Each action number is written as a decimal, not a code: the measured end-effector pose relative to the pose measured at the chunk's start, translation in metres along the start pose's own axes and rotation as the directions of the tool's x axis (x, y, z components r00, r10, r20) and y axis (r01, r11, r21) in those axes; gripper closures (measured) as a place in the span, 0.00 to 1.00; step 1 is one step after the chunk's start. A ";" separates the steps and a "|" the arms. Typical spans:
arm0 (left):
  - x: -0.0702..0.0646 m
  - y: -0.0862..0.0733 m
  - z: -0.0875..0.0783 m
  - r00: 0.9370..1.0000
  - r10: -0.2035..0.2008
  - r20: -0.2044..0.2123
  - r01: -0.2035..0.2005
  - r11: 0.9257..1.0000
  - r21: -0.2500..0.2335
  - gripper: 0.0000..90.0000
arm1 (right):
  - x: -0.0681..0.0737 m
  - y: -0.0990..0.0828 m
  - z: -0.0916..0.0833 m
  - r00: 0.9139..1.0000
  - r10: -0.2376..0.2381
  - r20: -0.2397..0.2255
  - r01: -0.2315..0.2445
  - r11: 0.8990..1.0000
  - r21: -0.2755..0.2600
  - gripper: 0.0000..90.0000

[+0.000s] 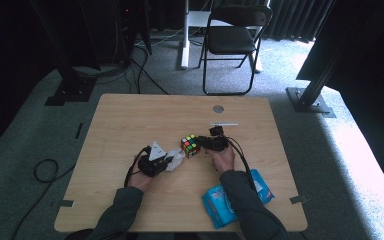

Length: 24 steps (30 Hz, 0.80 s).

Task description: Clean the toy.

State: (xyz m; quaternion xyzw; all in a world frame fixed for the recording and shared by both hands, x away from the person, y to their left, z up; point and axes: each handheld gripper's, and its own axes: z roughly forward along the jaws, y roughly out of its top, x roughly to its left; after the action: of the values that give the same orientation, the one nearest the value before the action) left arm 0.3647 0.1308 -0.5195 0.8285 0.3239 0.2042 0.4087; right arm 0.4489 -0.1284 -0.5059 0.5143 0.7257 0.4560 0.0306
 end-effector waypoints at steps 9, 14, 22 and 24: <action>0.000 0.000 0.000 1.000 -0.003 -0.002 0.003 1.000 -0.003 0.90 | -0.009 0.001 -0.005 0.997 0.070 0.012 -0.069 0.997 -0.021 0.79; 0.000 0.000 0.000 1.000 -0.001 -0.001 0.001 1.000 -0.002 0.90 | -0.017 0.001 -0.007 0.991 0.135 -0.002 -0.135 0.990 -0.030 0.80; 0.001 0.000 0.000 1.000 -0.001 -0.004 0.001 1.000 -0.002 0.90 | -0.022 0.002 -0.012 0.984 0.120 0.128 -0.116 0.993 -0.034 0.95; 0.001 0.000 -0.001 1.000 -0.005 -0.004 0.005 1.000 -0.005 0.90 | -0.024 0.002 -0.013 0.982 0.126 0.143 -0.122 0.992 -0.036 0.91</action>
State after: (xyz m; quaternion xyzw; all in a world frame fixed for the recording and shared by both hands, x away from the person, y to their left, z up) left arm 0.3651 0.1315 -0.5188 0.8264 0.3261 0.2056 0.4105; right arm 0.4551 -0.1550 -0.5067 0.5898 0.6817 0.4284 0.0618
